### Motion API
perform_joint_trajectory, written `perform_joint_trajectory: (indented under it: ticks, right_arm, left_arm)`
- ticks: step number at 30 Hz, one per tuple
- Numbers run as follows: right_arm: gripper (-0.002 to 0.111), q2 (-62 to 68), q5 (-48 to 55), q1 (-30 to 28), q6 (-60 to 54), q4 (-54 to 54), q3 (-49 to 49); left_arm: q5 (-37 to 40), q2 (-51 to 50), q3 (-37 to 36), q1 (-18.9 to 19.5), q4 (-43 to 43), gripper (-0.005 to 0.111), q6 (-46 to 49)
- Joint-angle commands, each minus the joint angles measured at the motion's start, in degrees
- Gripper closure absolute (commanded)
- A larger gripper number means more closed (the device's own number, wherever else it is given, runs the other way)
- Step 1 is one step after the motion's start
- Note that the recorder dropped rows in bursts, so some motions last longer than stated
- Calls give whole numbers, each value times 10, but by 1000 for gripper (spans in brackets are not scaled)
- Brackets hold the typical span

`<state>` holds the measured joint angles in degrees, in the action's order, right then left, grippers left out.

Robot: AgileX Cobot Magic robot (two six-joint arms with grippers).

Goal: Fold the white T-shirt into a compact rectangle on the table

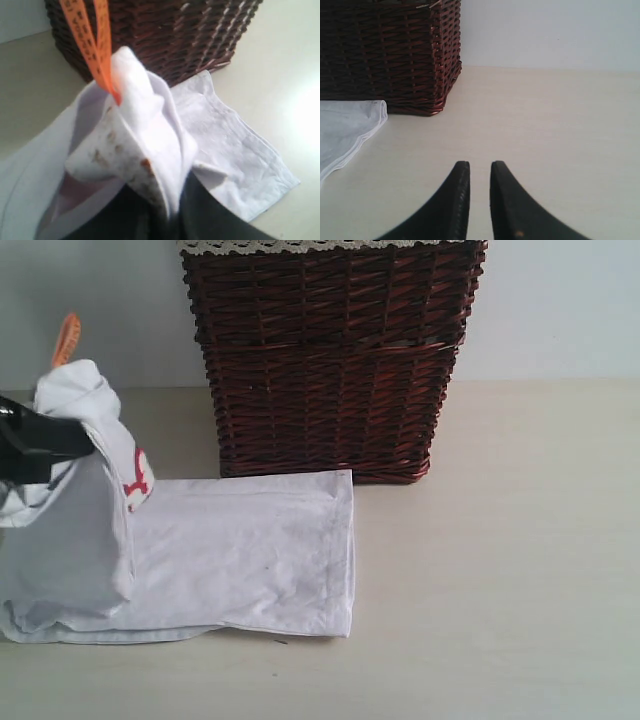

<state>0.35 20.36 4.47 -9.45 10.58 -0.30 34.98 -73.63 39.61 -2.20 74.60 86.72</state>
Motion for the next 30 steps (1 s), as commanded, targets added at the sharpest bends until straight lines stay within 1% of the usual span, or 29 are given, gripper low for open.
perform_joint_trajectory:
  ticks: [1,3,4,6,8,12,15,17,20,21,25,30]
  right_arm:
    - [92,-4,-6,-1,-3,0,3]
    - [92,-4,-6,-1,-3,0,3]
    - [92,-4,-6,-1,-3,0,3]
    - [92,-4,-6,-1,-3,0,3]
    - [92,-4,-6,-1,-3,0,3]
    - [92,-4,-6,-1,-3,0,3]
    - [92,-4,-6,-1,-3,0,3]
    - [92,-4,-6,-1,-3,0,3]
    - [92,-4,-6,-1,-3,0,3]
    - [92,-4,-6,-1,-3,0,3]
    - [92,-4,-6,-1,-3,0,3]
    - [92,-4,-6,-1,-3,0,3]
  left_arm:
    - [-95,1,-21,-88,24,107,11]
    - [-122,-4,-24,-122,44,107,32]
    - [-145,-8,-24,-147,63,107,51]
    - [-171,-11,-24,-168,98,107,87]
    - [-185,-11,-24,-178,125,107,114]
    - [-189,-11,-23,-178,176,107,204]
    - [-197,-16,-23,-178,189,107,257]
    - [-220,-22,-23,-178,195,107,257]
    - [-278,-41,-21,-175,254,107,254]
    - [-284,-46,-20,-170,254,107,254]
    - [-279,-68,-3,-148,254,107,196]
    - [-297,-93,46,-136,254,107,162]
